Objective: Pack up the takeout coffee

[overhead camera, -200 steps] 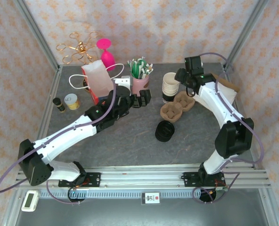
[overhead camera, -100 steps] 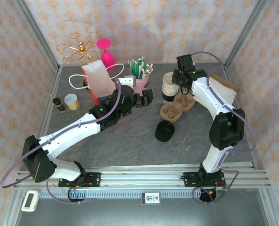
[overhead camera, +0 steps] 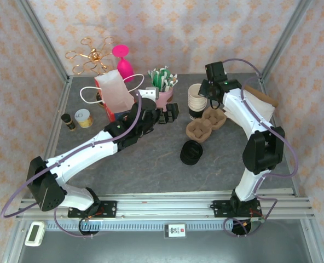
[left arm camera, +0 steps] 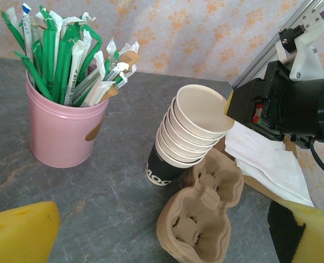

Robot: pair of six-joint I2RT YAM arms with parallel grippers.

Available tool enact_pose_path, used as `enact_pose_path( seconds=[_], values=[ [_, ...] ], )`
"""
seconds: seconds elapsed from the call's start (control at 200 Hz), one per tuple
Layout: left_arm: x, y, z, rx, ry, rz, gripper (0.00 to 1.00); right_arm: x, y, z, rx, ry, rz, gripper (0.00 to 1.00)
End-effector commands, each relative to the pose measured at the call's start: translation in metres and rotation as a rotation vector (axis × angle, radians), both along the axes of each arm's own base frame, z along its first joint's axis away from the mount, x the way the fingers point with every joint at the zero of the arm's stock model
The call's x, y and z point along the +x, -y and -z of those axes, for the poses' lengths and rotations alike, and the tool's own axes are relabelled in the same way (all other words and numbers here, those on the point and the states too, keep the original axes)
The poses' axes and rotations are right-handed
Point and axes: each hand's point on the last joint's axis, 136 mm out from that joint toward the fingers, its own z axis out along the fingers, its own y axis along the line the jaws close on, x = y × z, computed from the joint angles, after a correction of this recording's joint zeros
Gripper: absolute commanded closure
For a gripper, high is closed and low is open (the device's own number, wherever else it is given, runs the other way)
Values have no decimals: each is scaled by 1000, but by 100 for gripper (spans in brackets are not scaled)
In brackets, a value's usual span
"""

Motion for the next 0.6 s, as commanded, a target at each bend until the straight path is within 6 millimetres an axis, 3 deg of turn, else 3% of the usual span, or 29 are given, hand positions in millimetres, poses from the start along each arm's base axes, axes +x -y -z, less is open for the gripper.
enact_pose_path(
  seconds=[0.0,0.335,0.596],
  values=[
    [2,4,-14,5,32,13,1,2,5,-31,-4,69,24,95],
    [2,5,-17,8,32,19,1,-1,12,-60,55,153,46,100],
    [4,5,-16,25,29,15,1,5,18,-42,145,141,36,100]
  ],
)
